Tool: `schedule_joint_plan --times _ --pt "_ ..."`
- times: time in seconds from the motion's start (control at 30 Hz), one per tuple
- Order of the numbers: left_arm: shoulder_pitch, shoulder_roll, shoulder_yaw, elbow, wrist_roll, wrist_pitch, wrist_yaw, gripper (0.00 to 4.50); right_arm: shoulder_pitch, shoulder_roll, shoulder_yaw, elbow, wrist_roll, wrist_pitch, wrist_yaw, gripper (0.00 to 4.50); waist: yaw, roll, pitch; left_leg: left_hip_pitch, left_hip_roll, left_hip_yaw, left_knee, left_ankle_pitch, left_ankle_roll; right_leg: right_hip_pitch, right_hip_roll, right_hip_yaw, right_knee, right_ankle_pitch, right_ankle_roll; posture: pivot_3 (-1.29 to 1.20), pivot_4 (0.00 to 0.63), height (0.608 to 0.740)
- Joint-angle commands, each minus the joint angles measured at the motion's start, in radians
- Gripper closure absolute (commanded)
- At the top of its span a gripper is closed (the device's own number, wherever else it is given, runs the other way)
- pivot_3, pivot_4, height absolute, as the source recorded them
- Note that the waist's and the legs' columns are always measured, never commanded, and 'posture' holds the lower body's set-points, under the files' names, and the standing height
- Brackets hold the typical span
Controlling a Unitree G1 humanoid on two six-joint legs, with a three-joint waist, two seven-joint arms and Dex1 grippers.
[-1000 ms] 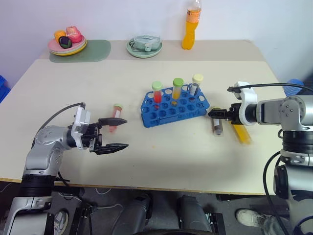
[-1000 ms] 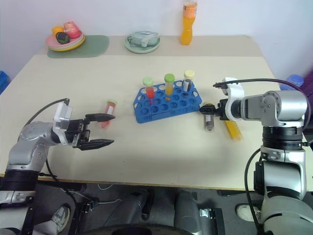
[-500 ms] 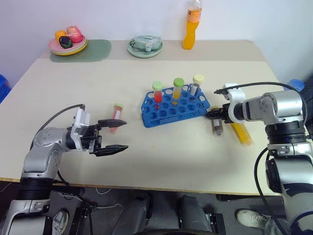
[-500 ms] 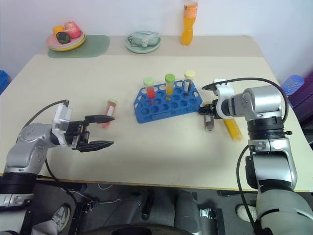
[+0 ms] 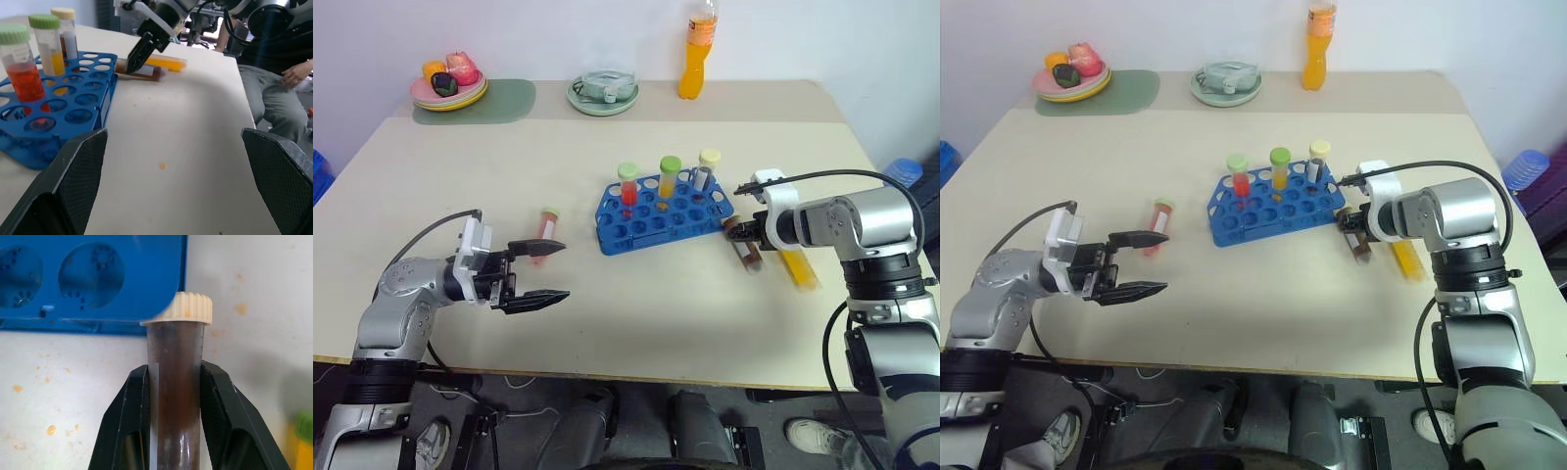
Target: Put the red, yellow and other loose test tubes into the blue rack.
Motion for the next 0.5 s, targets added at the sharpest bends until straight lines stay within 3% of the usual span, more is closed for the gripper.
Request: schedule_joint_plan --times 0.03,0.23,0.5 --pt "0.000 0.014 0.026 -0.047 -0.017 0.004 0.014 0.00 -0.003 0.070 -0.167 -0.088 -0.025 0.080 -0.080 3.71 0.000 0.000 0.000 0.000 0.000 0.000 0.000 0.000 0.000 0.000 0.000 0.000 0.000 0.000 0.000 0.00 0.150 0.740" --pt "-0.026 0.004 0.007 -0.057 -0.014 0.022 0.035 0.00 -0.034 0.188 -0.340 -0.149 -0.106 0.089 -0.227 3.71 -0.001 0.000 0.000 0.000 0.000 0.000 0.000 0.000 0.000 -0.001 0.000 0.001 0.001 0.000 0.000 0.00 0.150 0.740" --pt "-0.084 -0.004 -0.020 -0.097 -0.019 0.082 0.078 0.00 -0.082 0.241 -0.407 -0.128 -0.143 -0.002 -0.299 3.71 -0.005 0.000 0.000 0.000 0.000 0.000 0.000 0.001 -0.002 -0.001 0.000 0.001 0.001 0.000 0.000 0.00 0.150 0.740"
